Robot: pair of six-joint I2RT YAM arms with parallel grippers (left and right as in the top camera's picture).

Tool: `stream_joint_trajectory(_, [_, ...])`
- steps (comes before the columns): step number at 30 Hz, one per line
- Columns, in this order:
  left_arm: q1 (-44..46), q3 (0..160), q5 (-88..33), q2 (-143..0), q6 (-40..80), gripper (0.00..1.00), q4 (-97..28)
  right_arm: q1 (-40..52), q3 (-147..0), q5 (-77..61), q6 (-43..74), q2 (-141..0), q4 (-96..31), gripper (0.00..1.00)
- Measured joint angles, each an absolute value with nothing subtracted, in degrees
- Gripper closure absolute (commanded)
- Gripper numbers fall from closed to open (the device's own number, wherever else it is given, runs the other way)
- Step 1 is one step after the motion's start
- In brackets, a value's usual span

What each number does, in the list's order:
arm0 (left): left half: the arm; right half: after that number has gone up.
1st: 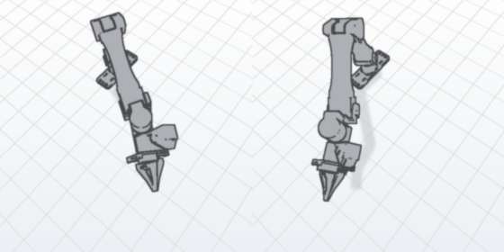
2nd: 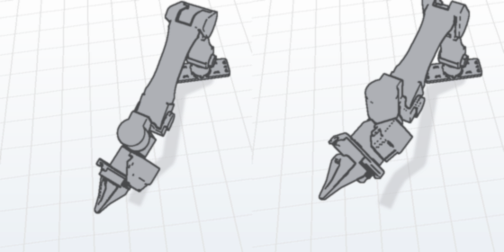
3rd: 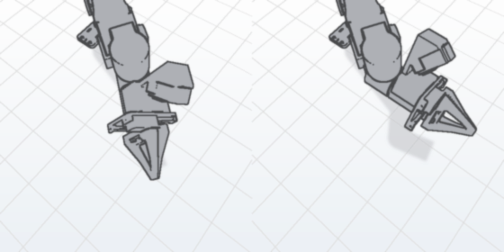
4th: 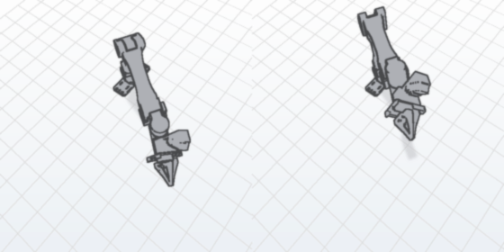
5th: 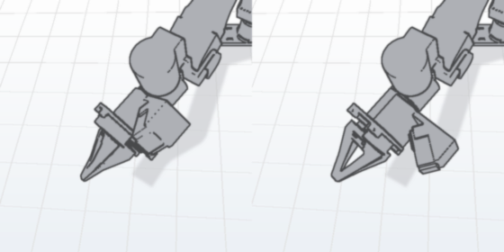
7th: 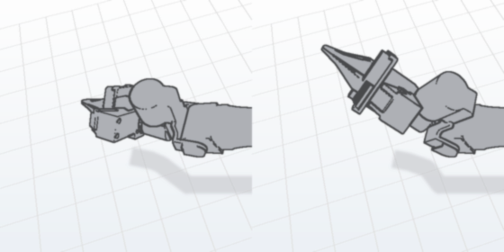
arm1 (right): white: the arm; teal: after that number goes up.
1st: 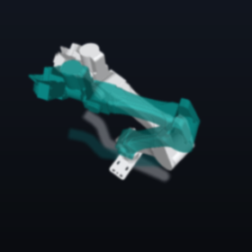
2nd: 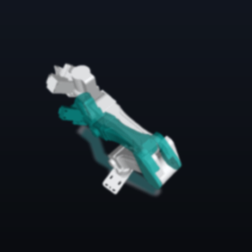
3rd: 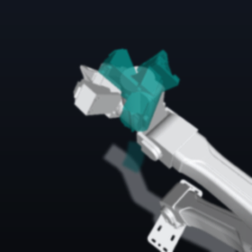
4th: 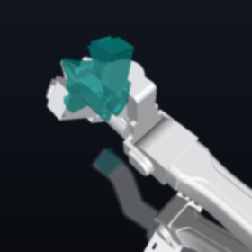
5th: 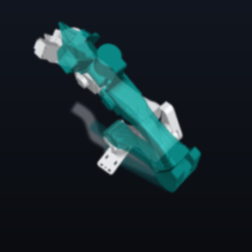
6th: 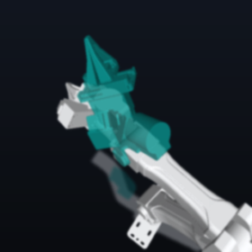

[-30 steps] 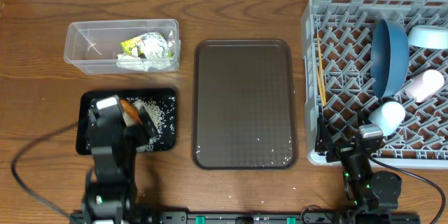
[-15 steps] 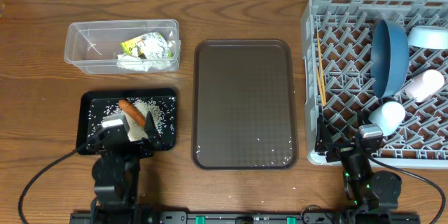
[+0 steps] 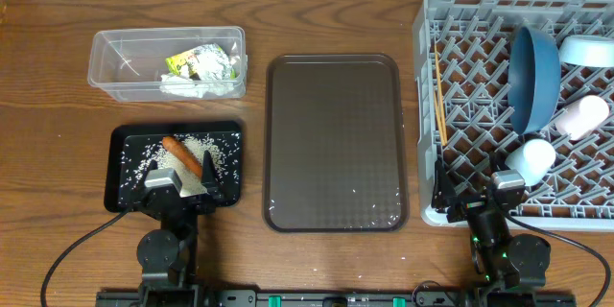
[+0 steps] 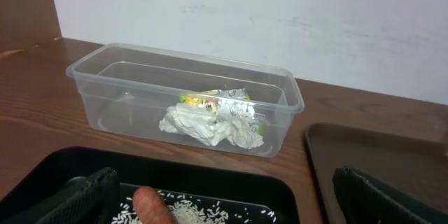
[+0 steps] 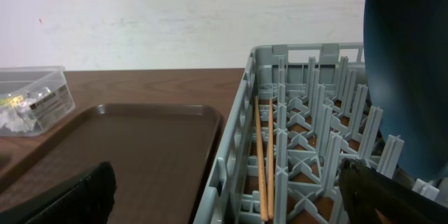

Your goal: Sort waste into correct bins and load items into the dishwasher rack

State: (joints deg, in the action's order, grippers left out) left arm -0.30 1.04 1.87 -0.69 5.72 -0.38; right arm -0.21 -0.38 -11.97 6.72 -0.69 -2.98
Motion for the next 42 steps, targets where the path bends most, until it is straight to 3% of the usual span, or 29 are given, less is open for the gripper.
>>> stream_joint_trajectory(42, [-0.3,1.19,1.45,-0.62,5.72,0.01,-1.5,-0.21,-0.38,-11.97,6.72,-0.69,-2.98,0.01])
